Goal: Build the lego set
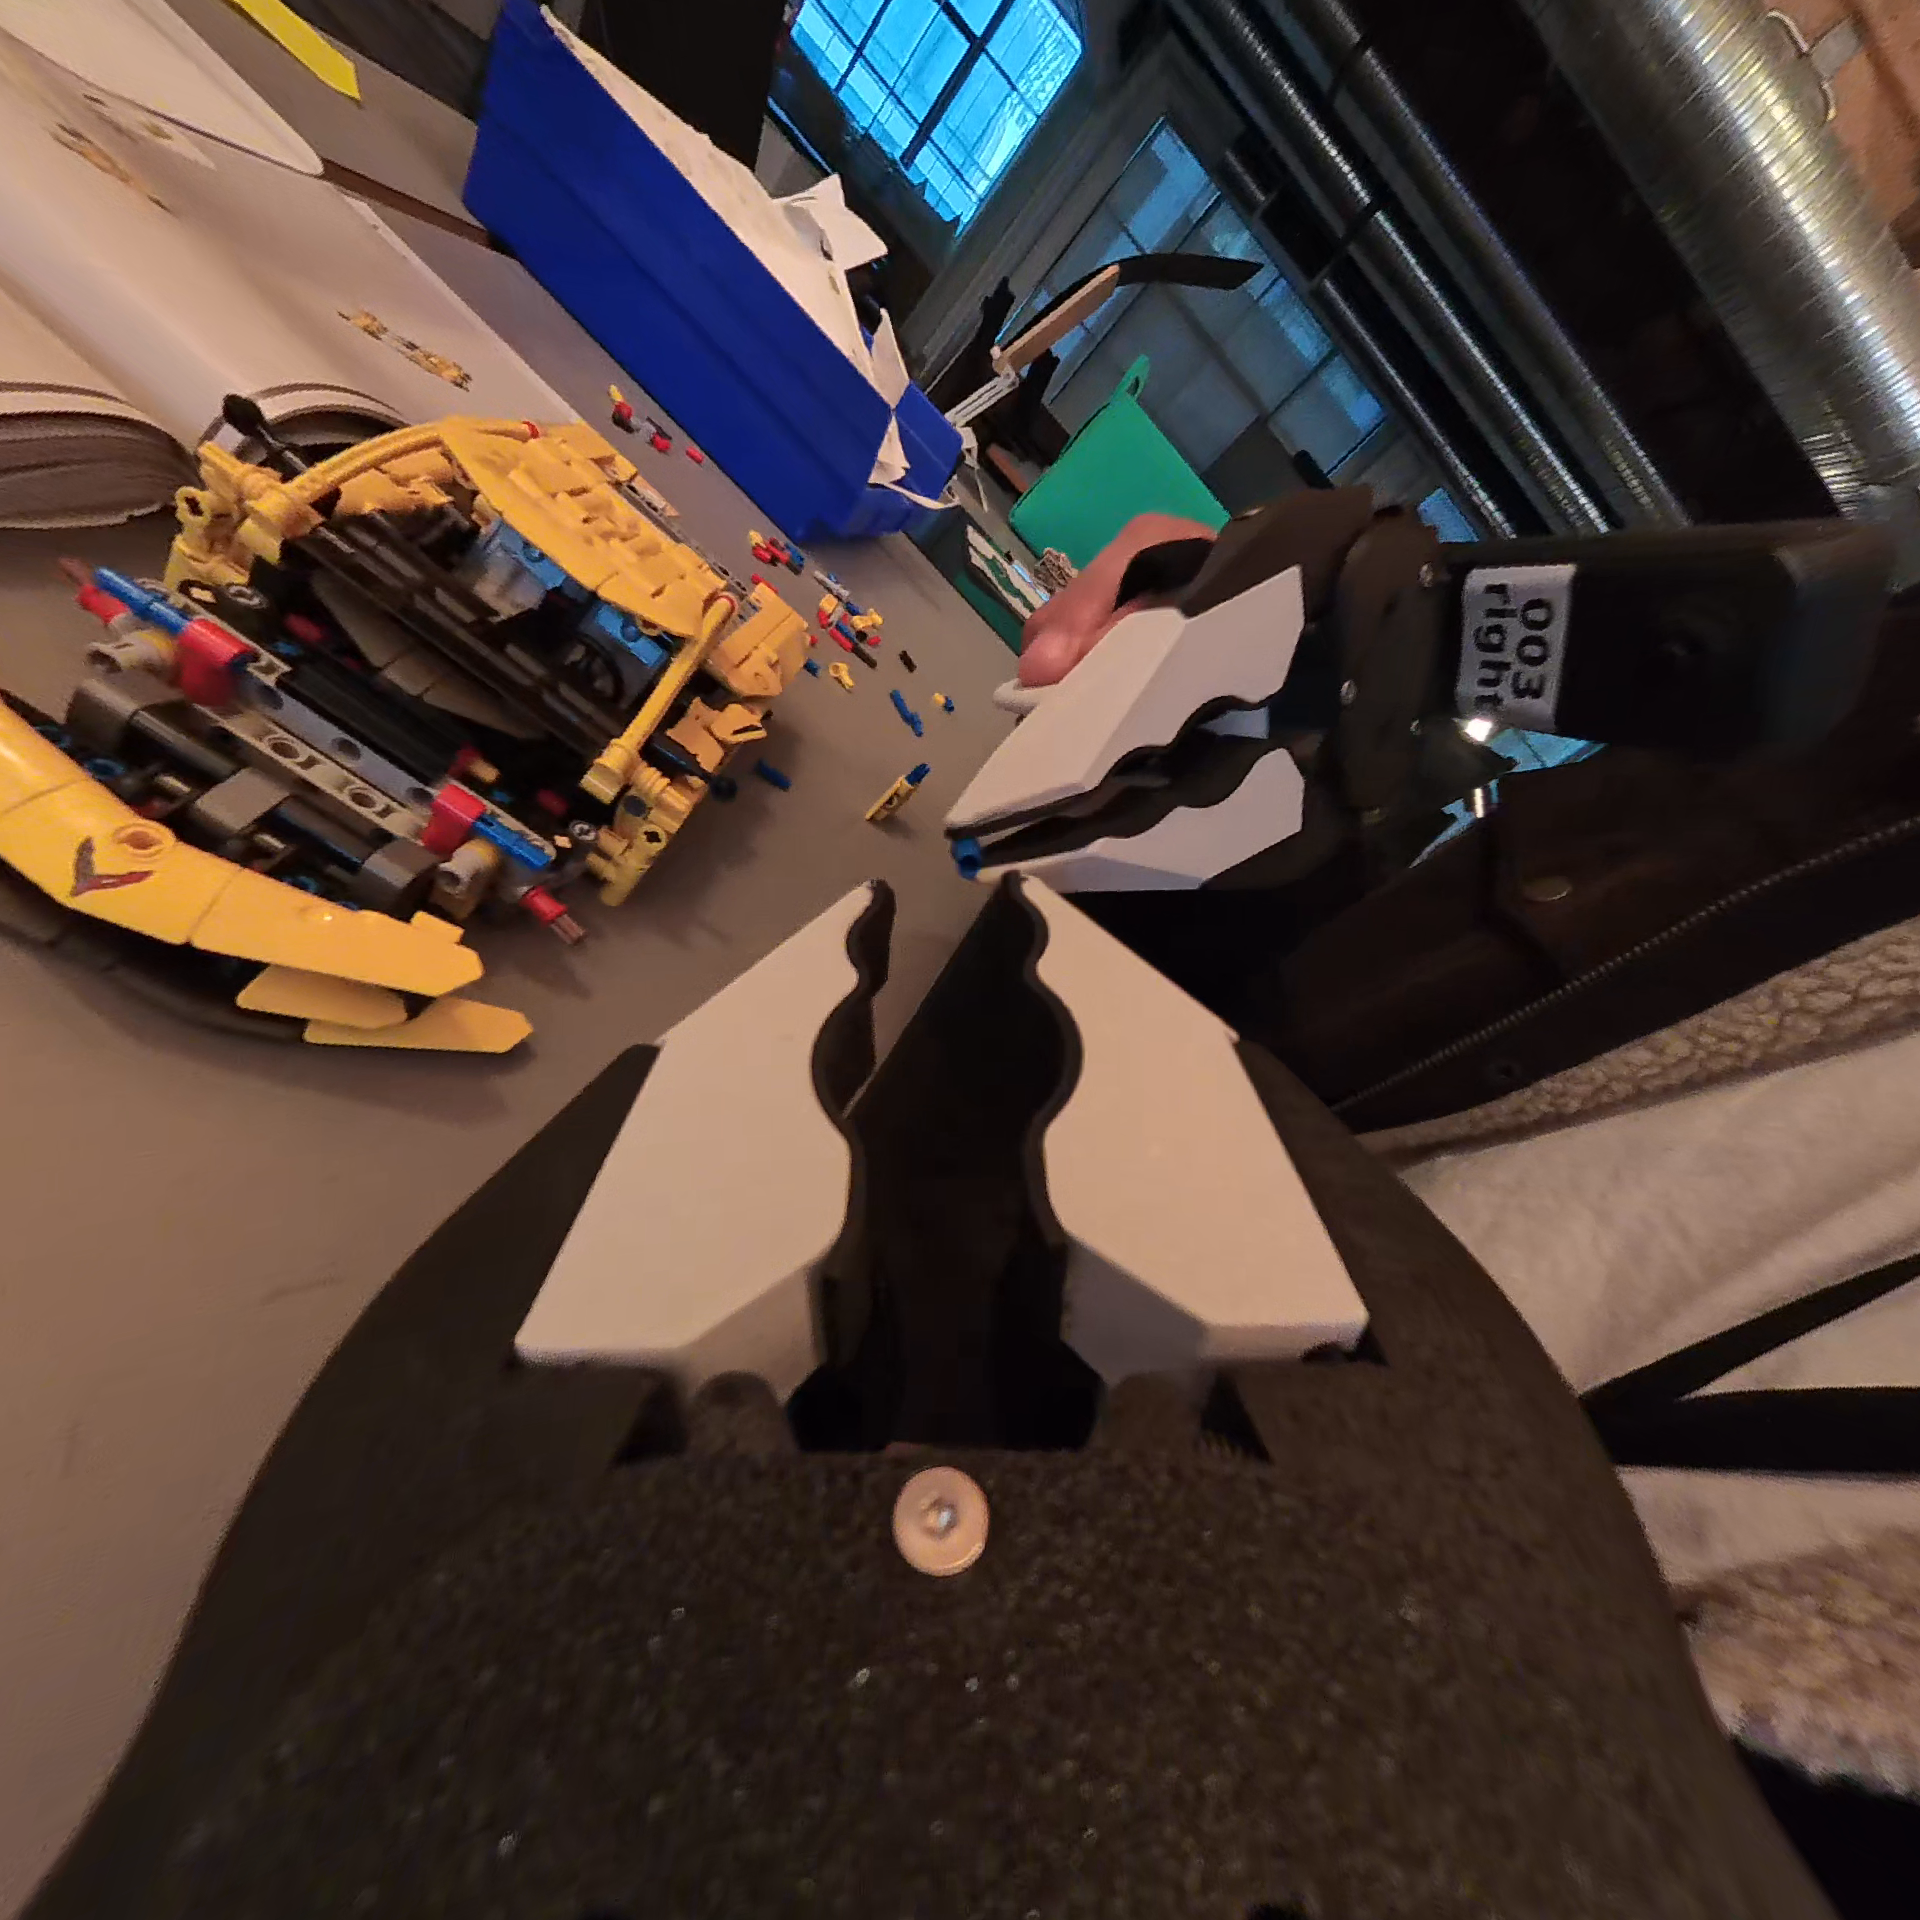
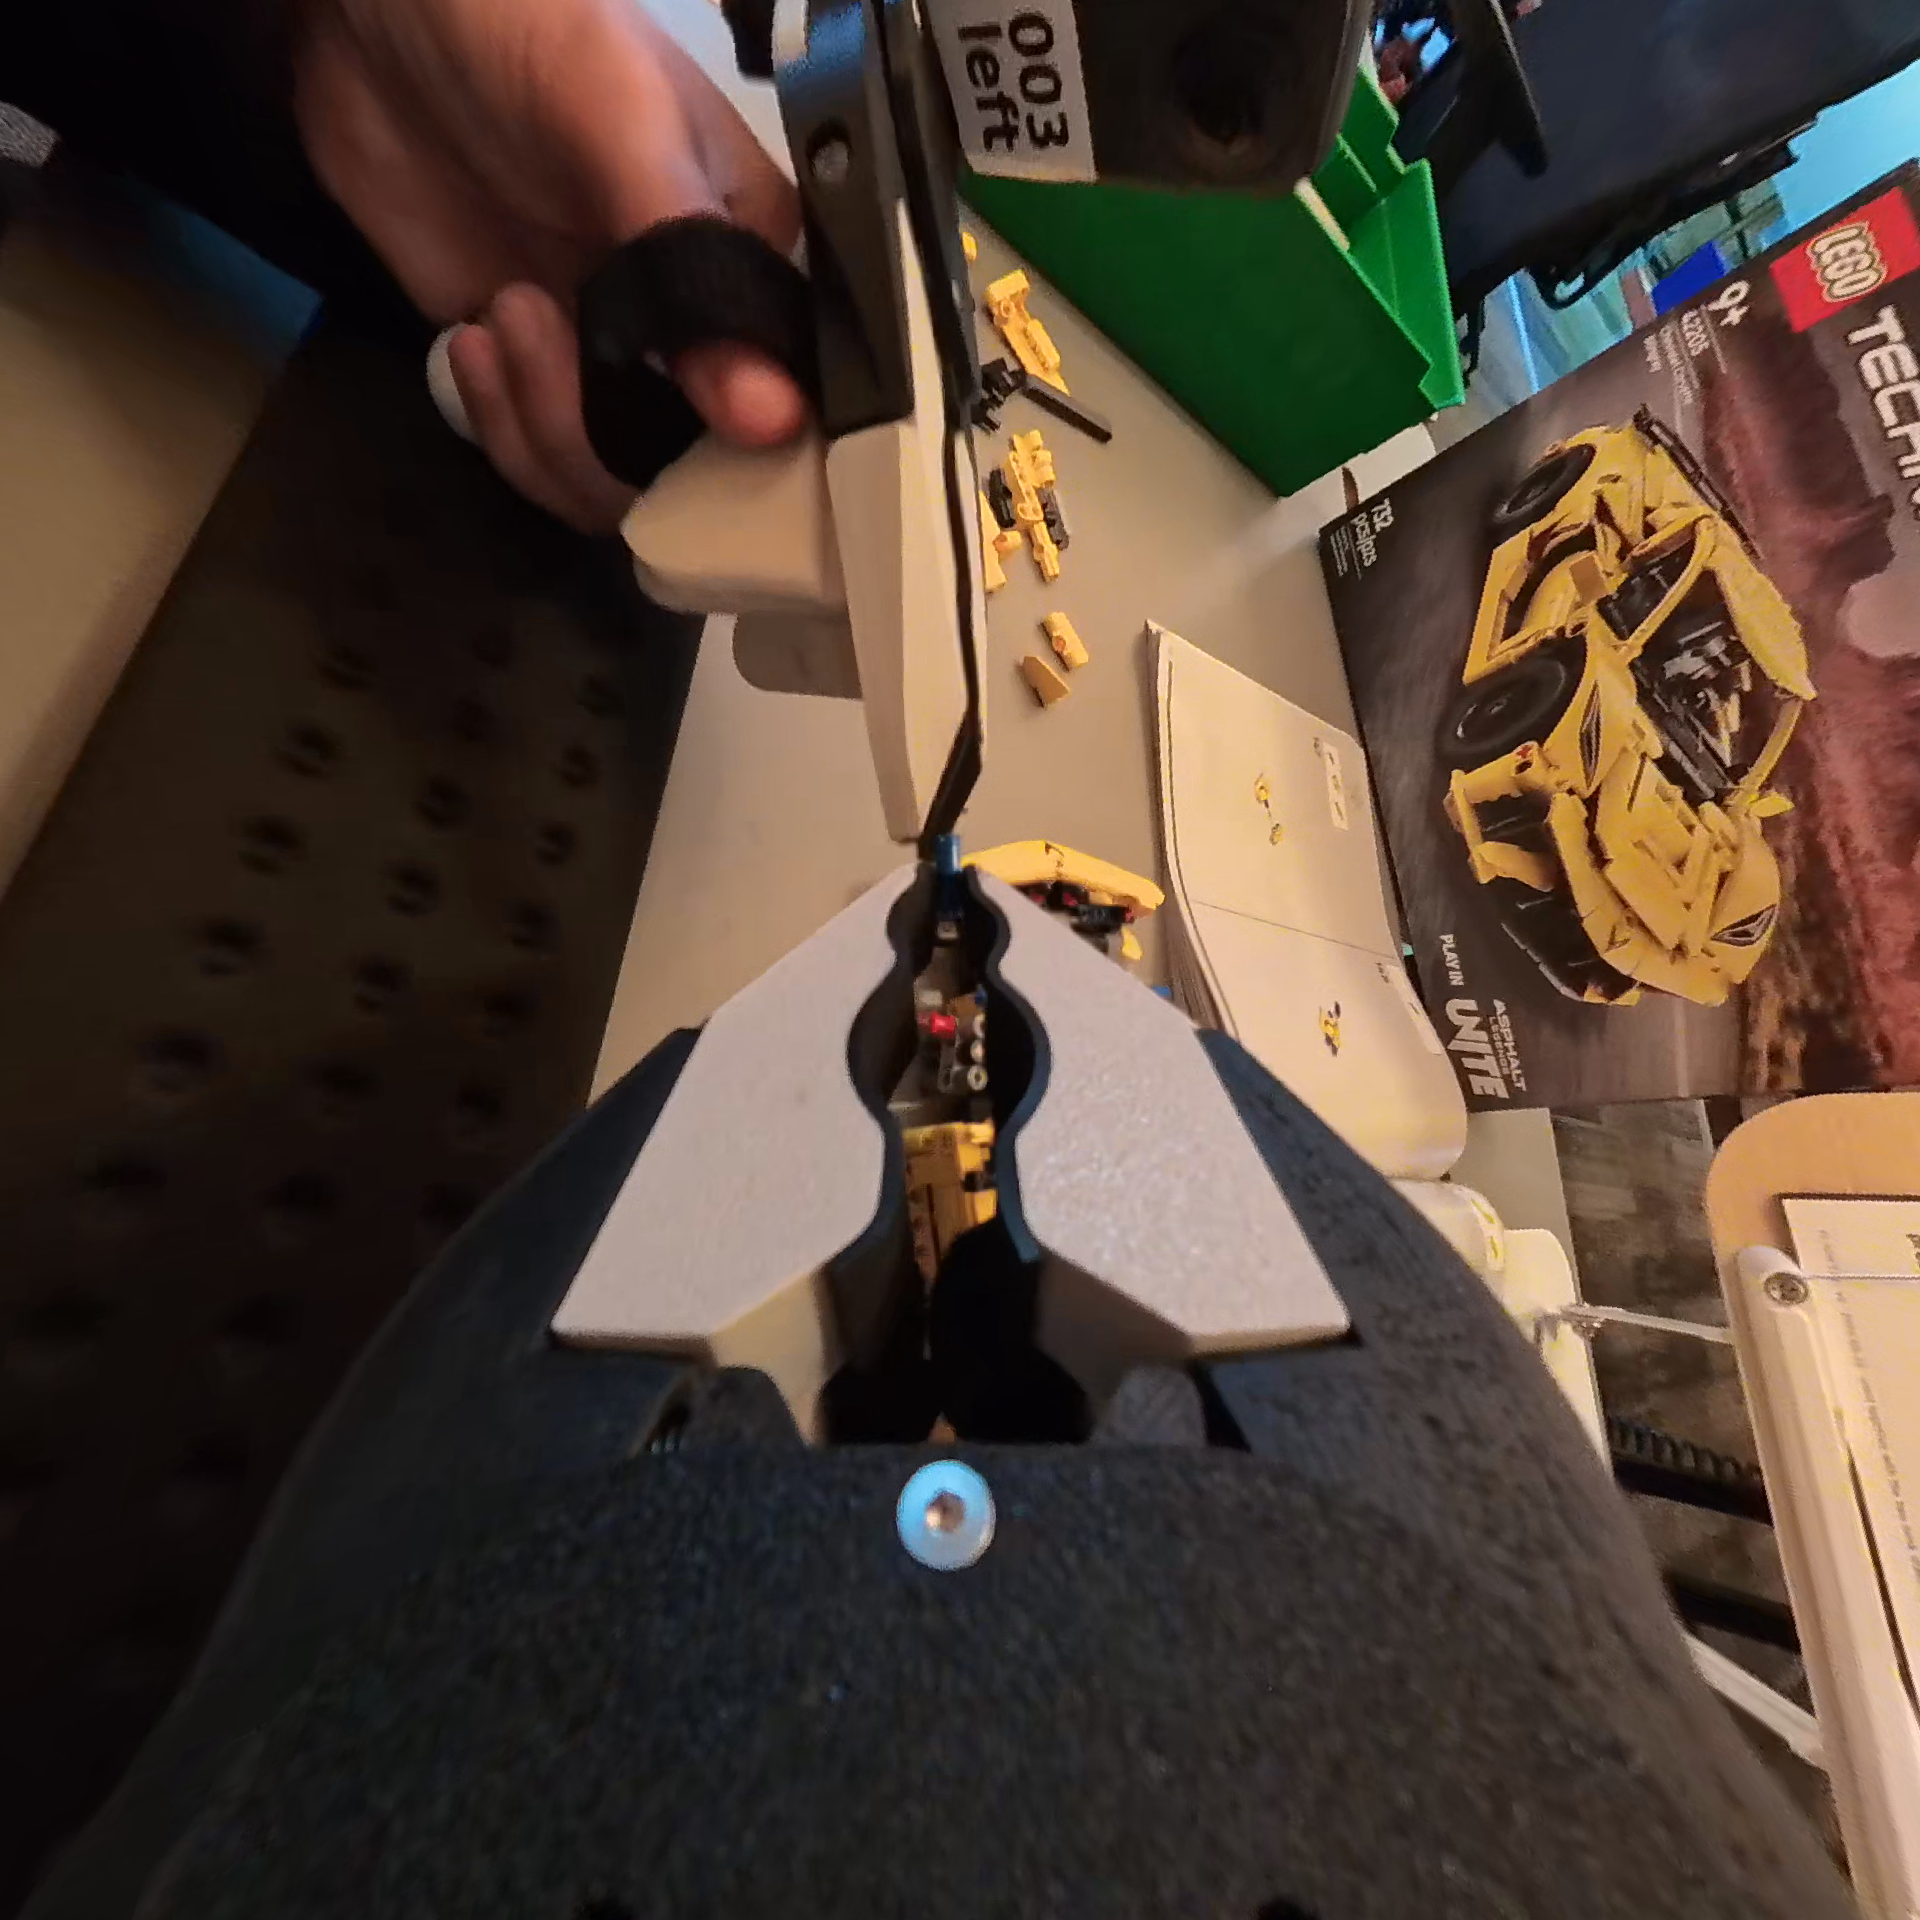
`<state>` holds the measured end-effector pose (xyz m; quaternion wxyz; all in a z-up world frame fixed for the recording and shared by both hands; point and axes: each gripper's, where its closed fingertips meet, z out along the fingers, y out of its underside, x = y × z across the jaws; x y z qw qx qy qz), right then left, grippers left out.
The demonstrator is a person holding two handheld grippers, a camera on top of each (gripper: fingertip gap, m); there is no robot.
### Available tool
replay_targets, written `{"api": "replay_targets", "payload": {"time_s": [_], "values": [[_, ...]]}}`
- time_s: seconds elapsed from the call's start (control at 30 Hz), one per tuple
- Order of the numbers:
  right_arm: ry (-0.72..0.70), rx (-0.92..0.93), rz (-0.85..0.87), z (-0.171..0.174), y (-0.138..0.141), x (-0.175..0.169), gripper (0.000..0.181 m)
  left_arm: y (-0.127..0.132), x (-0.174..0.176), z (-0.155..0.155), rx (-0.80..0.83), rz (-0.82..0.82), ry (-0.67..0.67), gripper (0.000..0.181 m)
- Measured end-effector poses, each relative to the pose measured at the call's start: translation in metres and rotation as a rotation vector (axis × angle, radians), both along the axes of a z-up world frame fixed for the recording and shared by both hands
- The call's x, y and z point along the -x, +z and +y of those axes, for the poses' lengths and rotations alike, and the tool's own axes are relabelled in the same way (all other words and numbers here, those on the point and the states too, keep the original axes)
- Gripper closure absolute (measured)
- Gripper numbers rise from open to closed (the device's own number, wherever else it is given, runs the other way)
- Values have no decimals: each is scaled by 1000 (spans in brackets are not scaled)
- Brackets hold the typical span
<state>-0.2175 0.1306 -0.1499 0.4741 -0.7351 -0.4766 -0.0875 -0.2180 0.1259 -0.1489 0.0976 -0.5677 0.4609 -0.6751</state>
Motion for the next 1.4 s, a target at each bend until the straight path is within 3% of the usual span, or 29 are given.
{"api": "replay_targets", "payload": {"time_s": [0.27, 0.43, 0.67, 0.83, 1.0, 1.17, 1.4], "values": [[35, -16, 18, -3, 0, 7, 178, 5, 2, -3, 53, -25, -35, 161], [79, -75, 5, -2, -1, 13, 177, 4, 7, -7, 68, -15, -67, 175], [92, -129, 297, -12, 23, 21, 177, 25, 17, -13, 223, -116, -159, 178], [138, -108, 365, -17, 25, 28, 160, 36, 25, -13, 329, -163, -227, 178], [157, -130, 331, -18, 26, 31, 178, 34, 27, -23, 302, -149, -277, 178], [151, -117, 294, -20, 24, 29, 178, 32, 26, -25, 288, -140, -277, 177], [98, 52, 373, -18, 19, 25, 179, 29, 20, -23, 214, -149, -211, 177]]}}
